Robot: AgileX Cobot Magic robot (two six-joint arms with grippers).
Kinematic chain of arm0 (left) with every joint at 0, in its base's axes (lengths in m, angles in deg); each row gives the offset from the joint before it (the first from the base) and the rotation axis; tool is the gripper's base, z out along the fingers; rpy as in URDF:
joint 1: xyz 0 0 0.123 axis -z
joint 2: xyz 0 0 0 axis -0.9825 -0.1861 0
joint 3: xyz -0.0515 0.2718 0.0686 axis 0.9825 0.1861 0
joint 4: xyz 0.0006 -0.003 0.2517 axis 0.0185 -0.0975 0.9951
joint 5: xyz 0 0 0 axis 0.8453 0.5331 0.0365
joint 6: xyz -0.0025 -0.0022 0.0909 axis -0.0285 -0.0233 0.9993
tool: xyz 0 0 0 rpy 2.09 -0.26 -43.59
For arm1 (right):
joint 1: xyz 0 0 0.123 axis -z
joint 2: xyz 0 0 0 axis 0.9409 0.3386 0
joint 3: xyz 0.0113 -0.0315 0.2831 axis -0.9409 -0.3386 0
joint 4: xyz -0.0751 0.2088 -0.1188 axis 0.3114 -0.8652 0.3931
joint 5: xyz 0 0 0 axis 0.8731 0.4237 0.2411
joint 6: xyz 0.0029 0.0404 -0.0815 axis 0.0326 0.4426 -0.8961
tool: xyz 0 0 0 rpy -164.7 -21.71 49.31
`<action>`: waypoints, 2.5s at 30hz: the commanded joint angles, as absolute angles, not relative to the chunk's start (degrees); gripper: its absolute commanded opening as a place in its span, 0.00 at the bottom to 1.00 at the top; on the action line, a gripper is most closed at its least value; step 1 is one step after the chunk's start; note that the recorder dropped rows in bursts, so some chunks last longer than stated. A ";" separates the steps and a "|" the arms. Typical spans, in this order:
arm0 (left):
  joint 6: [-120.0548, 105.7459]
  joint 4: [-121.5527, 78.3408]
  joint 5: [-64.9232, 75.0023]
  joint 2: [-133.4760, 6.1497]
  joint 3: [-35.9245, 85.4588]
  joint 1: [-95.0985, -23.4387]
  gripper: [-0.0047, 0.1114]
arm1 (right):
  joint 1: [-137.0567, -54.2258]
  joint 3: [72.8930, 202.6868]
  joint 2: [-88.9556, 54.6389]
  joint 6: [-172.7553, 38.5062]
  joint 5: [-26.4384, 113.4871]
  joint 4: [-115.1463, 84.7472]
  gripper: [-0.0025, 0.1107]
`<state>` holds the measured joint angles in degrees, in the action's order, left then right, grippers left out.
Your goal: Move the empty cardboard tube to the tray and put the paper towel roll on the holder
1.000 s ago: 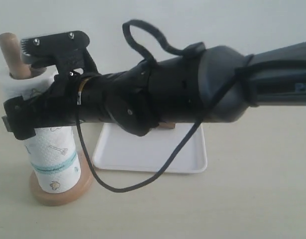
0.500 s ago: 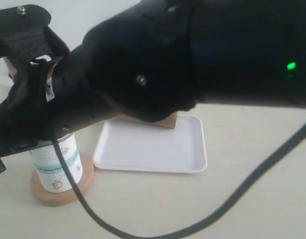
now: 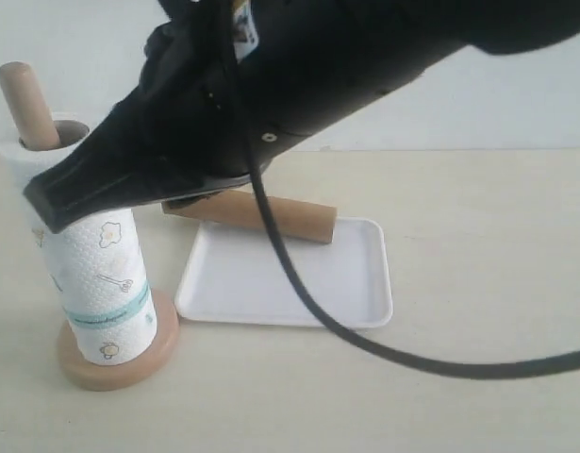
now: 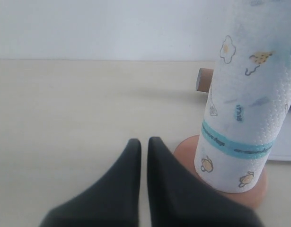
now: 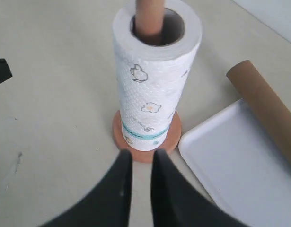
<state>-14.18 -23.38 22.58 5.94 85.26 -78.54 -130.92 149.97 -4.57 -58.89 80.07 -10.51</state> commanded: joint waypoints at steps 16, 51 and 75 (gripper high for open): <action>-14.18 -23.31 22.55 6.15 85.46 -78.66 0.08 | -129.58 147.21 -11.20 -51.51 91.98 10.12 0.03; -14.18 -23.31 22.55 6.15 85.46 -78.66 0.08 | -80.05 82.91 -85.13 -22.48 44.80 17.07 0.03; -14.18 -23.31 22.55 6.15 85.46 -78.66 0.08 | -80.05 72.89 -85.13 -66.99 54.23 -19.12 0.03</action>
